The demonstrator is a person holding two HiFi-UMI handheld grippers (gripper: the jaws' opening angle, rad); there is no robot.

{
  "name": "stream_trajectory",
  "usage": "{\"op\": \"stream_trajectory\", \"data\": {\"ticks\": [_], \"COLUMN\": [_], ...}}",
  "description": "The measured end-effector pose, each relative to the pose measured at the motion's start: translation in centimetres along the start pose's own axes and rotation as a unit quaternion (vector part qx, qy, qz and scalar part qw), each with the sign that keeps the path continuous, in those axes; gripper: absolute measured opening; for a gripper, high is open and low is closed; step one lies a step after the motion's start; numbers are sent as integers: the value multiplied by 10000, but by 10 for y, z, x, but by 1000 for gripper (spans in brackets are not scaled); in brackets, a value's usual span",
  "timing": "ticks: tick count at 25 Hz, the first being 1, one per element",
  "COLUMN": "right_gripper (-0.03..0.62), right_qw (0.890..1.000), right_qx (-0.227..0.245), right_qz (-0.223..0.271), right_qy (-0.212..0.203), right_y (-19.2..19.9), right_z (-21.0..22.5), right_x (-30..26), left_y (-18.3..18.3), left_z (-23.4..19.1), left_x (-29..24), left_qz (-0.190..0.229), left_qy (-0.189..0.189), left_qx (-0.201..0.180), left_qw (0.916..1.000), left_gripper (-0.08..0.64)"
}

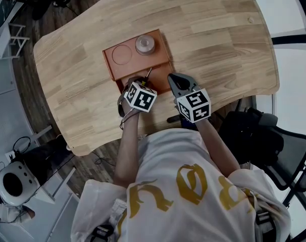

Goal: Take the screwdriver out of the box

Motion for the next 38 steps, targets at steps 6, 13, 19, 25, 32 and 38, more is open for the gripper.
{"op": "stream_trajectory", "data": {"ticks": [6,13,19,25,32,38], "right_gripper": [11,11,11,11,11,11], "right_qw": [10000,9999,9998,9995,9994,9990], "right_qx": [3,-2,-19,-49,-23,49], "right_qz": [29,91,126,202,273,377], "right_qy": [31,88,118,222,214,226], "right_y": [0,1,1,2,1,-6], "right_z": [0,1,3,6,-1,-5], "right_x": [5,12,19,27,32,36], "left_y": [0,2,0,1,1,-1], "left_z": [4,8,6,10,13,14], "left_x": [2,1,10,17,28,44], "left_qz": [-8,0,268,383,600,1057], "left_qy": [-50,-154,-217,-251,-313,-316], "left_qx": [-108,-200,-149,-340,-450,-328], "left_qw": [9999,9997,9993,9984,9967,9934], "left_gripper": [94,78,77,77,77,77]}}
Point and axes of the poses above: the fingertips, and each gripper's own axes: x backward along the fingers, z to its right, y out of its underside, the point moved 7 cm from there along x, backward along the fingers, and after that the axes turned 9 degrees about x, right-handed, at the moved point
